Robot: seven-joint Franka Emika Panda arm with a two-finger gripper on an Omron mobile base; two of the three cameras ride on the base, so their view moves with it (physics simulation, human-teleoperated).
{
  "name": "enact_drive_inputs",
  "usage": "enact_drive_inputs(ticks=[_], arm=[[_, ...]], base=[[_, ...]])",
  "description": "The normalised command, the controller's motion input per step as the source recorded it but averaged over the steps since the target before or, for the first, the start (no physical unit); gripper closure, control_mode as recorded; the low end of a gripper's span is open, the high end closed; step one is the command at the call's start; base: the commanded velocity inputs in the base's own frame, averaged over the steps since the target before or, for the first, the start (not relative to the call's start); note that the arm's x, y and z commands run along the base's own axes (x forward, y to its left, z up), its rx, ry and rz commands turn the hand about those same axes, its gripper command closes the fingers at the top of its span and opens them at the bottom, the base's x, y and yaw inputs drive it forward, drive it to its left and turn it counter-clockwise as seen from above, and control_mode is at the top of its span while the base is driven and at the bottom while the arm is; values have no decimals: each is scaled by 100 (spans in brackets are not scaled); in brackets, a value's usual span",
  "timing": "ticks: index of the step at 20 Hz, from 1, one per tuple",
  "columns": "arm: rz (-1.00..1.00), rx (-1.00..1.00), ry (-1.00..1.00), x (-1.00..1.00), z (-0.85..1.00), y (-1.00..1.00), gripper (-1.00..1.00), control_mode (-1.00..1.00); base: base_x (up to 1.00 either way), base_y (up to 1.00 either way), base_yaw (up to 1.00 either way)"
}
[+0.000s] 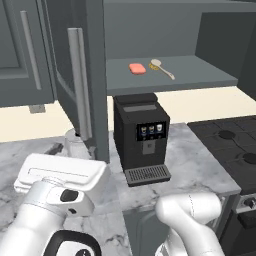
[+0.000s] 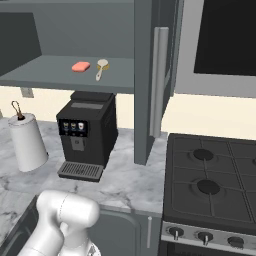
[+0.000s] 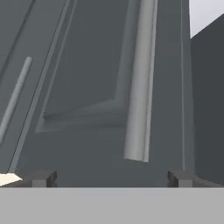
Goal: Pick up the bar soap and dish brush from the sink, and place them back in the cabinet, and close the cabinet doors.
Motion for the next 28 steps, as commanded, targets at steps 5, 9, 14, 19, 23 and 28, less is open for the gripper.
enact_drive_inputs(ticks=[5, 9, 14, 19, 23, 28], arm=[[-11, 4, -1, 37, 0, -26, -100, -100], [-9, 1, 0, 38, 0, -24, -100, -100], [-7, 0, 0, 44, 0, -19, -100, -100], [-6, 0, 0, 34, 0, -24, -100, -100], [-3, 0, 0, 19, 0, -34, -100, -100], [-1, 0, -1, 15, 0, -39, -100, -100]], base=[[0, 0, 0], [0, 0, 0], [0, 0, 0], [0, 0, 0], [0, 0, 0], [0, 0, 0]])
